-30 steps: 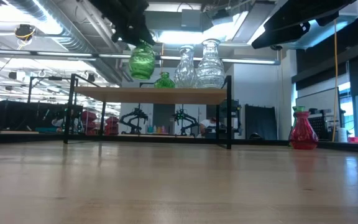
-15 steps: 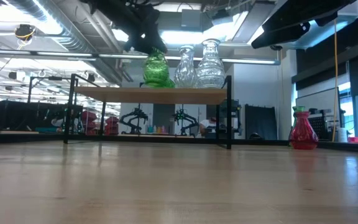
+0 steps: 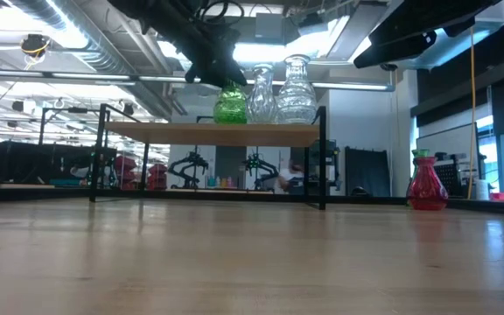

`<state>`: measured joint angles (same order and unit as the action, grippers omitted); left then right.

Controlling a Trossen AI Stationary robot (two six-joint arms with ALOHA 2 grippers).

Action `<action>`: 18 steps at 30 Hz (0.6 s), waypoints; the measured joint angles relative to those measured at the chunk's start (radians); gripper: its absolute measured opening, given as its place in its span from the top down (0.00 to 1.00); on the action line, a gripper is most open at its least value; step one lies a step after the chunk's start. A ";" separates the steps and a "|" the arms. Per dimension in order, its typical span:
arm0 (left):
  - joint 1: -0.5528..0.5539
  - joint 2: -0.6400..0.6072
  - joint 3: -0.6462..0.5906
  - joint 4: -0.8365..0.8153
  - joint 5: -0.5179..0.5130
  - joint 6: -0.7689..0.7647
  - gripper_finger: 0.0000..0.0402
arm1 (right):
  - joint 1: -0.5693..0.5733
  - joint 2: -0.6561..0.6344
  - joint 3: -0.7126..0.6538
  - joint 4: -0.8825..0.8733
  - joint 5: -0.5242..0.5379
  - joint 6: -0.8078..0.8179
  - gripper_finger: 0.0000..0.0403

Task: Sort vases onto shelf
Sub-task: Put the bottom green vase aligned with the other green vase on the shelf

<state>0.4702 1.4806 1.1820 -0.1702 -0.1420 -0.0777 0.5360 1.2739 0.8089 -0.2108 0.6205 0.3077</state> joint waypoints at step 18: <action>-0.012 0.001 0.000 -0.004 0.004 -0.025 0.53 | 0.000 0.000 0.000 0.000 0.000 0.000 0.08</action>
<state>0.4580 1.4815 1.1820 -0.1747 -0.1379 -0.1025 0.5359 1.2739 0.8089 -0.2108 0.6209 0.3077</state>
